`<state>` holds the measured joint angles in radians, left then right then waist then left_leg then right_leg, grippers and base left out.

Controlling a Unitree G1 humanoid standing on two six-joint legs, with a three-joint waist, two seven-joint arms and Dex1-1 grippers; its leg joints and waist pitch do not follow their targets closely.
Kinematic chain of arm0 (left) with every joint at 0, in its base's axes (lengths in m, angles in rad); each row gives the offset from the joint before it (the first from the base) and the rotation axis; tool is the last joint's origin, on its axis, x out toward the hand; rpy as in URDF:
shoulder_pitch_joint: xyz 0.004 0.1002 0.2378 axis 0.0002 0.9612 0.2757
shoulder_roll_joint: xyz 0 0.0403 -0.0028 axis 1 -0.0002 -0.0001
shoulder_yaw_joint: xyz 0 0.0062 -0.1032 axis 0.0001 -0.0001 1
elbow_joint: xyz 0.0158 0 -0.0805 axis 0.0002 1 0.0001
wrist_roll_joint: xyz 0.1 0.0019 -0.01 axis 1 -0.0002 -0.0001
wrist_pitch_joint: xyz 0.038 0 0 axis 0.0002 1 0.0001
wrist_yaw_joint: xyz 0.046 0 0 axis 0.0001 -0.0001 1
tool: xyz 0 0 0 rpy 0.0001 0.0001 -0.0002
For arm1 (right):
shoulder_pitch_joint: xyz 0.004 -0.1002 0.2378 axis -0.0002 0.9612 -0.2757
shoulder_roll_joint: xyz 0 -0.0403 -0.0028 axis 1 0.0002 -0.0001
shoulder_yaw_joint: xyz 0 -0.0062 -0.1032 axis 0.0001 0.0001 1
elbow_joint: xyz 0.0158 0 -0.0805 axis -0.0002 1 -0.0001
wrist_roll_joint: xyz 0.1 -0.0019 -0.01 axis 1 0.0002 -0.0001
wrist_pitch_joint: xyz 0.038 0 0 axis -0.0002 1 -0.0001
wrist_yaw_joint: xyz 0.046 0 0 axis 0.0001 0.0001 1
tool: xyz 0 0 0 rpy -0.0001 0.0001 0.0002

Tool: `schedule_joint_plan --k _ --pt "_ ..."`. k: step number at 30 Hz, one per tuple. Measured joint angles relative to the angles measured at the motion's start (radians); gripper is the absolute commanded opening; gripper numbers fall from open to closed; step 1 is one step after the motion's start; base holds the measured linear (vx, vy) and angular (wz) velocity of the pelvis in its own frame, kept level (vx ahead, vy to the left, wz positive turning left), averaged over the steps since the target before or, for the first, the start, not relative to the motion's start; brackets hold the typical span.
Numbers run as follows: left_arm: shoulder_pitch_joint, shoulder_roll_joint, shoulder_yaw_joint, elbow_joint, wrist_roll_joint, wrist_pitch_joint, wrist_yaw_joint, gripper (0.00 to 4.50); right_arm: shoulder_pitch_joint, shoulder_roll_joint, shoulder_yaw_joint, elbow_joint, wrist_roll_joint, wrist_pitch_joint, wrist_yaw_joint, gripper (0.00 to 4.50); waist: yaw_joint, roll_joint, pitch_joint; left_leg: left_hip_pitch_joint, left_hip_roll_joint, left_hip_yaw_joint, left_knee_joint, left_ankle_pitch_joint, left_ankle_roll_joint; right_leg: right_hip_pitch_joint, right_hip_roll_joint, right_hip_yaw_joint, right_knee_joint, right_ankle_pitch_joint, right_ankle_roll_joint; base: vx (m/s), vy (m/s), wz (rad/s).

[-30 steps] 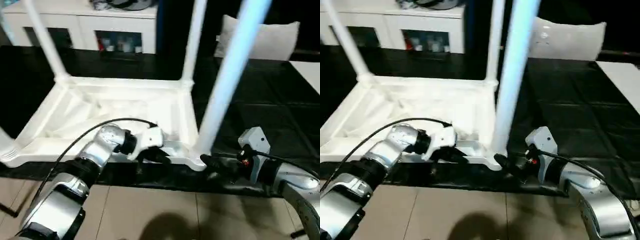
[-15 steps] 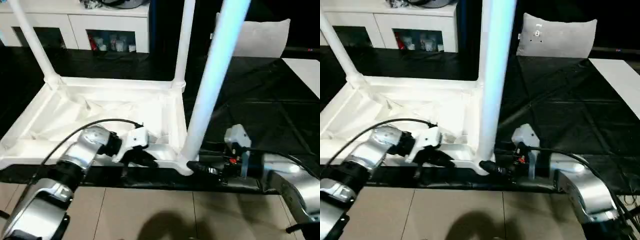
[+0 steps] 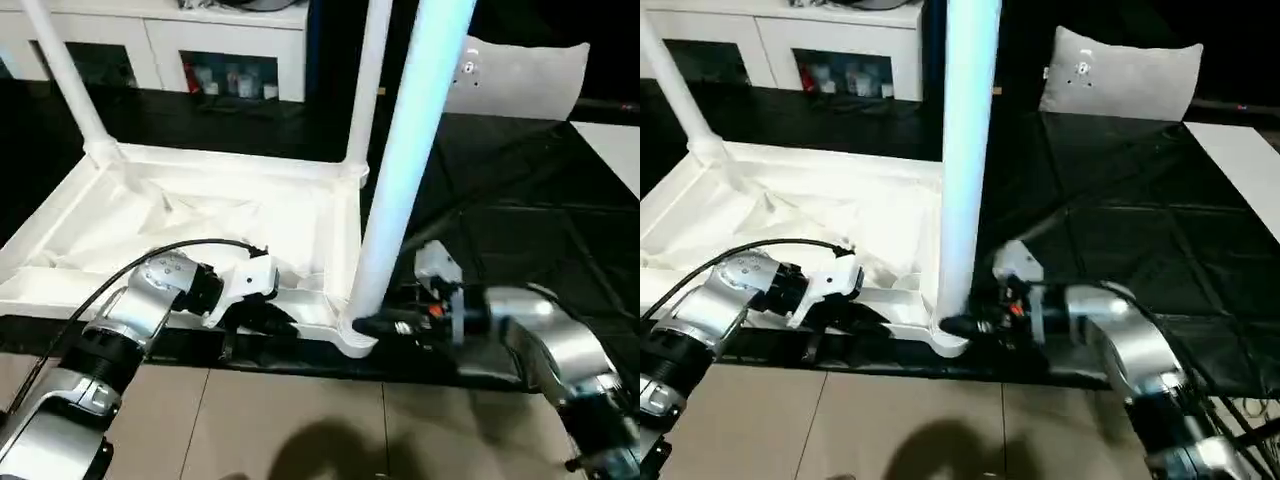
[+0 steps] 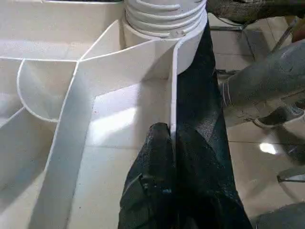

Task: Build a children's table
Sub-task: Rotate leg to tighten

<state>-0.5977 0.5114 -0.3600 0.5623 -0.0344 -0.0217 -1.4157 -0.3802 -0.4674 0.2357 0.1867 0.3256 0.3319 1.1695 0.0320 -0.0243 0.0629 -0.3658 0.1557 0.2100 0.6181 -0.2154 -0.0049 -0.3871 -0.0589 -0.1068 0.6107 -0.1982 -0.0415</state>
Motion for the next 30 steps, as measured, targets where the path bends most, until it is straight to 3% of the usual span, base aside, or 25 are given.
schedule_joint_plan --k 2,8,15,19,23,29,30 --pt "0.0 0.003 0.0 0.0 0.0 0.002 0.0 0.0 -0.011 0.006 0.002 0.024 -0.005 -0.02 0.013 2.1 0.0 -0.002 0.001 0.0 0.0 0.0 0.0 0.0 -0.001 0.0 0.0 0.0 0.0 0.0 0.0 0.0 0.0 0.0" --pt "0.001 0.004 0.0 -0.009 0.001 0.021 0.001 0.0 -0.027 0.011 0.004 0.057 -0.007 -0.036 0.044 2.0 0.0 -0.003 0.001 0.001 0.0 0.0 0.0 0.001 -0.001 0.0 0.0 0.0 0.001 0.0 0.0 0.0 0.0 0.0" --pt "-0.002 -0.038 0.007 -0.026 0.009 0.118 0.058 0.0 0.004 0.018 -0.018 0.01 -0.008 0.025 -0.017 1.98 0.006 -0.002 0.001 0.002 0.0 0.0 0.0 -0.001 -0.005 0.001 0.0 0.001 0.001 0.0 -0.001 0.0 0.0 0.0" --pt "-0.022 -0.098 0.028 -0.005 0.03 0.2 0.178 0.0 0.02 0.091 -0.073 -0.018 -0.066 0.072 -0.238 1.98 -0.008 -0.002 0.003 0.01 0.0 0.002 0.0 -0.002 -0.007 0.005 0.0 0.003 0.0 -0.001 0.003 0.0 0.0 0.0" --pt "-0.041 -0.154 0.059 0.017 0.044 0.267 0.303 0.0 0.013 0.229 -0.131 -0.006 -0.11 0.103 -0.495 1.96 -0.028 0.003 0.006 0.013 0.0 0.002 -0.001 -0.001 -0.008 0.006 0.0 0.003 0.0 -0.002 0.004 0.0 0.0 0.0" --pt "-0.103 -0.237 0.093 0.1 0.08 0.303 0.478 0.0 -0.104 0.414 -0.192 0.116 -0.193 0.123 -0.827 1.95 -0.046 0.007 0.012 0.013 -0.001 0.002 -0.001 -0.001 -0.008 0.005 0.0 0.004 -0.001 -0.002 0.004 0.0 0.0 0.0" --pt "-0.109 -0.246 0.094 0.107 0.082 0.304 0.496 0.0 -0.12 0.42 -0.192 0.132 -0.203 0.122 -0.85 2.3 -0.048 0.007 0.012 0.012 -0.001 0.002 -0.001 -0.001 -0.008 0.005 0.0 0.004 -0.002 -0.002 0.004 0.0 0.0 0.0"
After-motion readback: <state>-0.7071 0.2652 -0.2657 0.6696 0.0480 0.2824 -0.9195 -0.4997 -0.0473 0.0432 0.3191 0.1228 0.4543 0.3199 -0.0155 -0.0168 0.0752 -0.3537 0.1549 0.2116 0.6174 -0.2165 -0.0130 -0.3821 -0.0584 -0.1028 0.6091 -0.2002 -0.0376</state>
